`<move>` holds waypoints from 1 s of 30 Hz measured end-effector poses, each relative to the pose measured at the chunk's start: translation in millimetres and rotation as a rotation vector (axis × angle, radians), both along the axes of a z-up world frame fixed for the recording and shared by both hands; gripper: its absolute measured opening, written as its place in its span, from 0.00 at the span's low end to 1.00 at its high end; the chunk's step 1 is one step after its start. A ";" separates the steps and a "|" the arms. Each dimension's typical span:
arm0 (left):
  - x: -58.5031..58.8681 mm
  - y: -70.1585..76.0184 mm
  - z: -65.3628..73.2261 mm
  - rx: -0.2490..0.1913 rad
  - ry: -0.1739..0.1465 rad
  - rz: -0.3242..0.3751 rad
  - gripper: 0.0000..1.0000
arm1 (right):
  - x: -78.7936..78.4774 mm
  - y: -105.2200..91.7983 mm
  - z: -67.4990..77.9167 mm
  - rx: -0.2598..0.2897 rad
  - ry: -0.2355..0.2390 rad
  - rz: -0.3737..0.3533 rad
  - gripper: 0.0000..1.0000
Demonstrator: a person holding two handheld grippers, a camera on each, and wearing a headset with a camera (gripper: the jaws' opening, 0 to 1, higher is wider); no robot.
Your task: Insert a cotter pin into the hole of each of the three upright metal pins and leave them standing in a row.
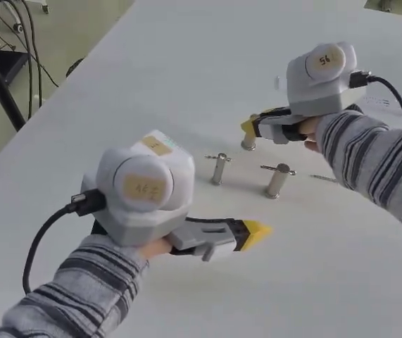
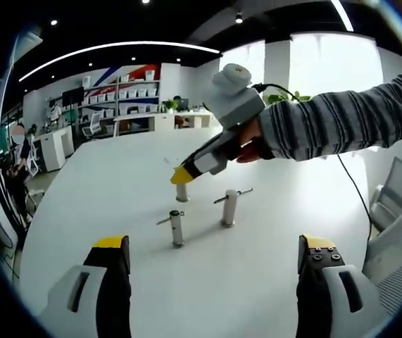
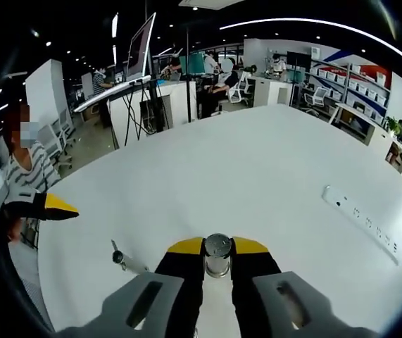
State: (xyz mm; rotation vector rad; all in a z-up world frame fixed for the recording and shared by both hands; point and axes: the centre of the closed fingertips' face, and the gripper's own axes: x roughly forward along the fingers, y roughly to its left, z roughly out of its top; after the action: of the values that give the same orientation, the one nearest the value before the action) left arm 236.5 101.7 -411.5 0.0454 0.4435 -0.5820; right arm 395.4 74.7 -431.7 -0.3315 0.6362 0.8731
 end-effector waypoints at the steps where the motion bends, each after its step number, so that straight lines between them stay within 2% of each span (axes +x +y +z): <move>1: -0.3 -0.2 -1.0 -0.001 0.006 0.000 0.99 | 0.4 -6.5 0.5 -0.003 -0.001 -0.012 0.08; 6: -1.0 -3.5 1.6 -0.005 -0.009 -0.012 0.99 | -0.5 -34.3 0.4 -0.024 -0.004 -0.047 0.08; 9: -2.3 -4.5 0.3 -0.004 -0.004 -0.017 0.99 | -3.5 -51.3 -0.6 -0.034 -0.001 -0.074 0.08; 13: -1.7 -3.0 3.3 -0.011 -0.013 -0.012 0.99 | -11.6 -70.7 0.7 -0.043 -0.003 -0.107 0.08; 17: -2.4 -2.9 1.7 -0.008 -0.006 -0.015 0.99 | -21.5 -92.3 3.2 -0.045 -0.001 -0.144 0.08; 21: -4.0 -5.3 -2.7 0.003 0.010 -0.026 0.99 | -32.5 -105.2 3.0 -0.048 0.002 -0.152 0.08; 30: -5.4 -8.9 -2.7 0.008 0.007 -0.045 0.99 | -56.4 -128.7 -1.6 -0.094 -0.001 -0.131 0.08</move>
State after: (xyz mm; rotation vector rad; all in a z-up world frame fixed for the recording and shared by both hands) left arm 231.1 92.9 -414.3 0.0605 0.4528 -0.6247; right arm 339.0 -54.0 -433.3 -0.3711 0.6913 0.7193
